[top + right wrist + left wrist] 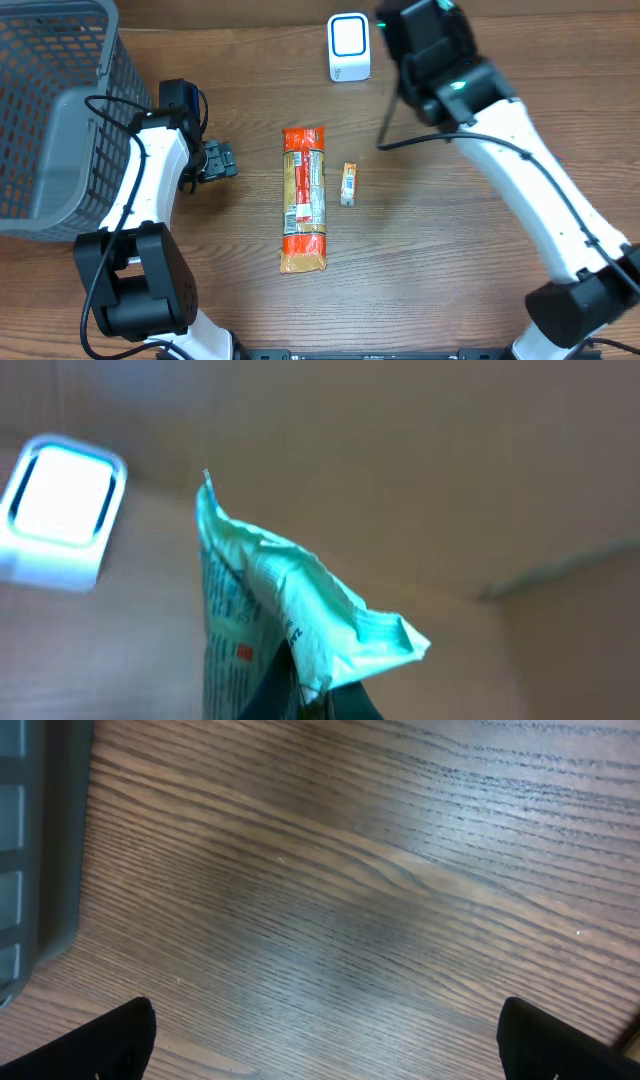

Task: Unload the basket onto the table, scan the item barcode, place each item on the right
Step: 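Carry the packet right and lower it beside the jar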

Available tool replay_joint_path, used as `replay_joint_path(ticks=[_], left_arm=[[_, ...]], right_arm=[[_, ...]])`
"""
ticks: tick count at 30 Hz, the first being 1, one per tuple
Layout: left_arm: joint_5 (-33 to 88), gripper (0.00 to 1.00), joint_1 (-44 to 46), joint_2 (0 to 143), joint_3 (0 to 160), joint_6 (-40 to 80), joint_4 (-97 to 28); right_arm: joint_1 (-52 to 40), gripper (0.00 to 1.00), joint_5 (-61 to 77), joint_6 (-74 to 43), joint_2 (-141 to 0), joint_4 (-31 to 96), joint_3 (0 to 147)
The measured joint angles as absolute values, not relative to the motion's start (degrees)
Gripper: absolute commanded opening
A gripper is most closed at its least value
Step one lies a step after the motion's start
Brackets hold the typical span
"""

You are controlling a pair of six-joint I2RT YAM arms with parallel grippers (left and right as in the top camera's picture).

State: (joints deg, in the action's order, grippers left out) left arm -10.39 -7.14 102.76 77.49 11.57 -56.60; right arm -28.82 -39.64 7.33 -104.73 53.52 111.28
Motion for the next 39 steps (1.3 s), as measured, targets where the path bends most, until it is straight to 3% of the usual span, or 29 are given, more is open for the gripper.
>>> replay_joint_path(ticks=[6, 11, 27, 31, 34, 35, 37, 39], left_arm=[[-10.4, 1.00, -7.1, 102.8, 77.5, 11.6, -56.6], [-10.4, 1.00, -7.1, 102.8, 77.5, 11.6, -56.6], [-10.4, 1.00, -7.1, 102.8, 77.5, 11.6, -56.6], [-10.4, 1.00, -7.1, 102.8, 77.5, 11.6, -56.6], [-10.4, 1.00, -7.1, 102.8, 77.5, 11.6, -56.6], [-10.4, 1.00, -7.1, 102.8, 77.5, 11.6, -56.6], [-10.4, 1.00, -7.1, 102.8, 77.5, 11.6, -56.6], [-10.4, 1.00, -7.1, 102.8, 77.5, 11.6, -56.6]], right_arm=[[-19.7, 0.04, -20.4, -1.2, -104.5, 74.3, 108.9], [-13.4, 0.03, -11.2, -3.3, -104.5, 76.7, 100.4], [-9.1, 0.04, -8.9, -4.2, -104.5, 52.0, 74.9], [-9.1, 0.22, -9.5, -4.1, -104.5, 48.2, 71.6], [-9.1, 0.59, -9.9, -4.3, -104.5, 47.1, 71.4], [-9.1, 0.65, -9.9, -4.5, -104.5, 46.9, 71.4], [-9.1, 0.71, -10.1, -4.0, -104.5, 47.1, 71.5], [-9.1, 0.71, -10.0, -4.3, -104.5, 48.1, 72.1]])
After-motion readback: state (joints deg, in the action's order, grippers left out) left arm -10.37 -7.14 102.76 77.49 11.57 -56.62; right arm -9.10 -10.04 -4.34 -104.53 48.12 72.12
